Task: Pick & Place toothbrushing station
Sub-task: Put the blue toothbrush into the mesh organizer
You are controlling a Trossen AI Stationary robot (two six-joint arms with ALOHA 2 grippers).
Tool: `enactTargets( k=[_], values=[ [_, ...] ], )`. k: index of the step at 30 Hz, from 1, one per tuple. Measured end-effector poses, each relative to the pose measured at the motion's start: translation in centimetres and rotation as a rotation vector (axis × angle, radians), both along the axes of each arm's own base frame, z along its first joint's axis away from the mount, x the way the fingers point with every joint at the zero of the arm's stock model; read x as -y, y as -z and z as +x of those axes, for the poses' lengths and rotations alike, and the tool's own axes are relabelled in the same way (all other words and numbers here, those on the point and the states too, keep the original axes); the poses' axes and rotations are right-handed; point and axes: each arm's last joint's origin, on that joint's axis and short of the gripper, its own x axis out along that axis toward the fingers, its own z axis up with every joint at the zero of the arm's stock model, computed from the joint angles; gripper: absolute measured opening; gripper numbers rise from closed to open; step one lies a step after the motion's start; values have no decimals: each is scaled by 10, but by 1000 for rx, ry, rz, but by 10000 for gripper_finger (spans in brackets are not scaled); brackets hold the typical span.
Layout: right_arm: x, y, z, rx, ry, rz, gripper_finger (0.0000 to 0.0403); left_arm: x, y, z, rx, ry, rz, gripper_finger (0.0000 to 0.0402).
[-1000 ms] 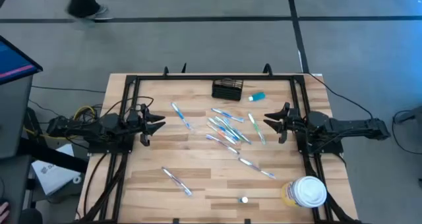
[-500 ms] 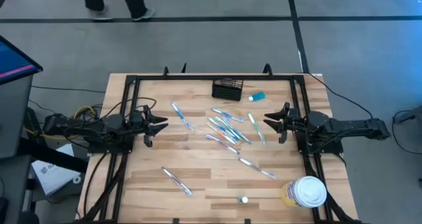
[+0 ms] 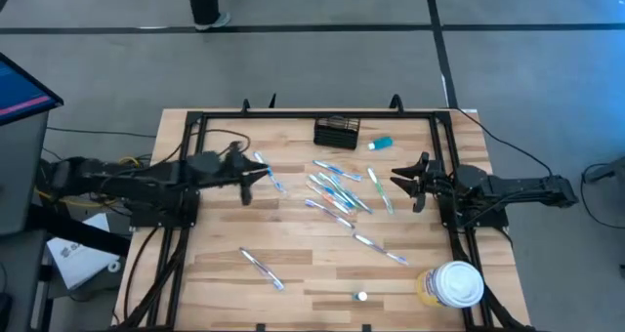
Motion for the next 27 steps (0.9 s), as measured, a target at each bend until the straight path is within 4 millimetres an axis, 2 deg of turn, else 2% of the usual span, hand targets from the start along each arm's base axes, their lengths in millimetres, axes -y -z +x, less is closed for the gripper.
enactTargets(
  k=[5, 10, 21, 27],
  values=[
    [0, 0, 0, 0, 0, -1, 123, -10, -2, 36, -227, 79, -27, 74],
    [0, 0, 0, -1, 0, -4, 123, -17, 2, 58, -381, 128, 44, 74],
    [0, 0, 0, -1, 0, -4, 123, -22, 11, 73, -673, 174, 175, 75],
    [0, 0, 0, -1, 0, -3, 123, -23, 26, 77, -802, 206, 243, 89]
  ],
)
